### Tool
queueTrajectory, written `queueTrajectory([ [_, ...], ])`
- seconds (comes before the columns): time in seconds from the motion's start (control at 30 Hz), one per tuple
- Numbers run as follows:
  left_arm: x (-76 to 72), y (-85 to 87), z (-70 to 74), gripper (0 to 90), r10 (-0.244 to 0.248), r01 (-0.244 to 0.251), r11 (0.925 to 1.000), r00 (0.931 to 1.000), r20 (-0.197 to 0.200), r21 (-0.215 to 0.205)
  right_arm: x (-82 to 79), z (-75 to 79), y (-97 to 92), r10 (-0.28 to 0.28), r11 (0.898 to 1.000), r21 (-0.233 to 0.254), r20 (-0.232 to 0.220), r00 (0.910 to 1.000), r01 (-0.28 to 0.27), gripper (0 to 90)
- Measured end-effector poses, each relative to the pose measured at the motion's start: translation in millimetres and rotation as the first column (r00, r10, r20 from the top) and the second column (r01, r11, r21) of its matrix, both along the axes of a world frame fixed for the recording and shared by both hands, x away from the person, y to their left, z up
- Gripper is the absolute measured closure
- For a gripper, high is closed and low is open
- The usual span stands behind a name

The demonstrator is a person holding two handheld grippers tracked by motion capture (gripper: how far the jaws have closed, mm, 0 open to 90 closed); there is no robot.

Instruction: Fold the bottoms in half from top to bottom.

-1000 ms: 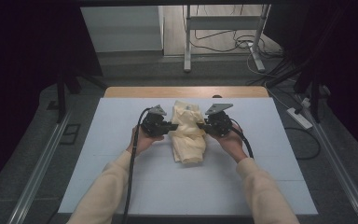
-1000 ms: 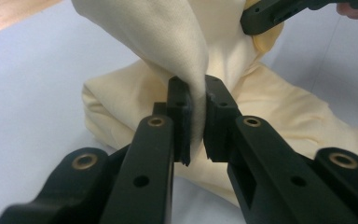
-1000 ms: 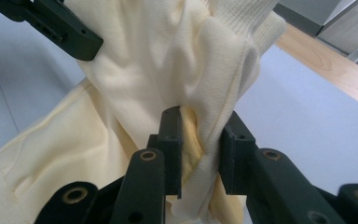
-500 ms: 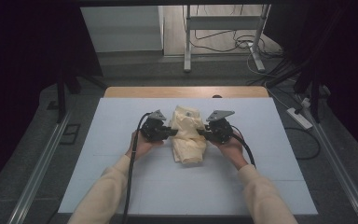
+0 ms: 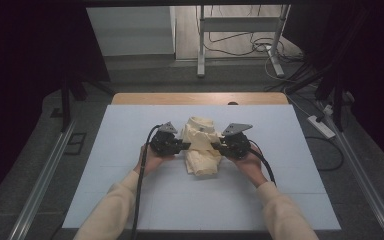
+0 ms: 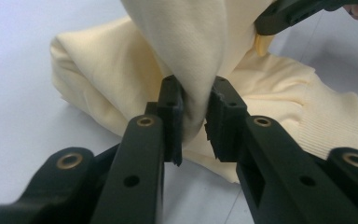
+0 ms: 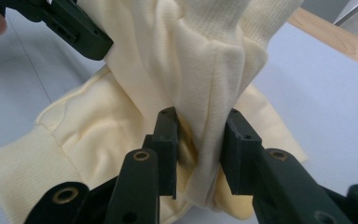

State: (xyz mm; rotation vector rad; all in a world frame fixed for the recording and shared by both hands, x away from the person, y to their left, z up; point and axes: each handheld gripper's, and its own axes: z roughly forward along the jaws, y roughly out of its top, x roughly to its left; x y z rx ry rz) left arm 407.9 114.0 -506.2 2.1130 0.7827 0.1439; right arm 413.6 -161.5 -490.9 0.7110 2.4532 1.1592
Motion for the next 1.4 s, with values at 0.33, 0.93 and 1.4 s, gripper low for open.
queueTrajectory([
  [0.33,-1.6,-6.6,-0.7,74.9,-0.013,0.013,0.9999,0.9999,-0.005,0.0,-0.3,4.6,-3.1,-0.007,1.0,-0.025,0.027,0.9996,0.008,68.6],
  [0.93,-31.3,27.3,18.3,41.2,0.007,-0.007,0.9999,1.0,0.005,-0.016,-26.3,18.7,-17.4,0.006,1.0,0.03,-0.002,1.0,-0.006,39.7],
  [1.4,-35.9,37.9,20.5,40.3,0.07,-0.069,0.997,0.9975,0.013,-0.034,-47.8,35.7,-41.7,-0.046,0.996,0.07,-0.044,0.998,0.049,38.5],
])
